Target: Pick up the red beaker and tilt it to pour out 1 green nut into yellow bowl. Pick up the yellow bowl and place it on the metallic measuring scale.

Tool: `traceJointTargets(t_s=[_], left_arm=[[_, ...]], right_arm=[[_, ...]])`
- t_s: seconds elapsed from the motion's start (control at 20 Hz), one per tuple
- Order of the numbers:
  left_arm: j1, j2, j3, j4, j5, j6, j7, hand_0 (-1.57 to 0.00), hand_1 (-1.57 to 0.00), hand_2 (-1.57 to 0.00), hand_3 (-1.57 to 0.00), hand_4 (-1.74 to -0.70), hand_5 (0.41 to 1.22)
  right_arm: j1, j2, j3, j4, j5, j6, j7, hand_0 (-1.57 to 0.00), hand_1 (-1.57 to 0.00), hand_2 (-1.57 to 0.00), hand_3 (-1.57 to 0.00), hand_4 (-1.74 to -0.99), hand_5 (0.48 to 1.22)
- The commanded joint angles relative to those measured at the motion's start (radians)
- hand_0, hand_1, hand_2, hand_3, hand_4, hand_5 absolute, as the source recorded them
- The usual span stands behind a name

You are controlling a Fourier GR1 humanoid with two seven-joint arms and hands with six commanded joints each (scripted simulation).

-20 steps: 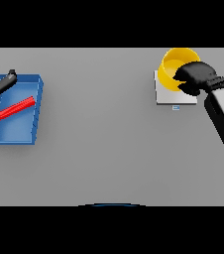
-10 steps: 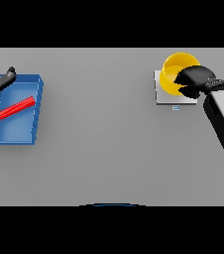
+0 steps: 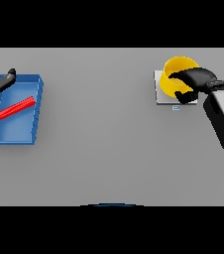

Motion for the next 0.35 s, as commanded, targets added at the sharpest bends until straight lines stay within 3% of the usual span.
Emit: traceJointTargets(t_s=[0.0, 0.3], left_arm=[[-0.01, -0.008, -0.003, 0.002, -0.003, 0.005, -0.003, 0.0, 0.0, 0.0, 0.0, -0.83, 0.75], [0.001, 0.002, 0.0, -0.01, 0.001, 0.0, 0.001, 0.0, 0.0, 0.0, 0.0, -0.83, 0.76]], right_arm=[[-0.001, -0.003, 0.008, 0.002, 0.009, 0.001, -0.005, -0.25, -0.24, -0.19, -0.16, -1.448, 0.824], [-0.017, -0.004, 0.022, 0.022, 0.023, 0.024, 0.004, -0.06, -0.06, -0.05, -0.04, -1.39, 0.779]])
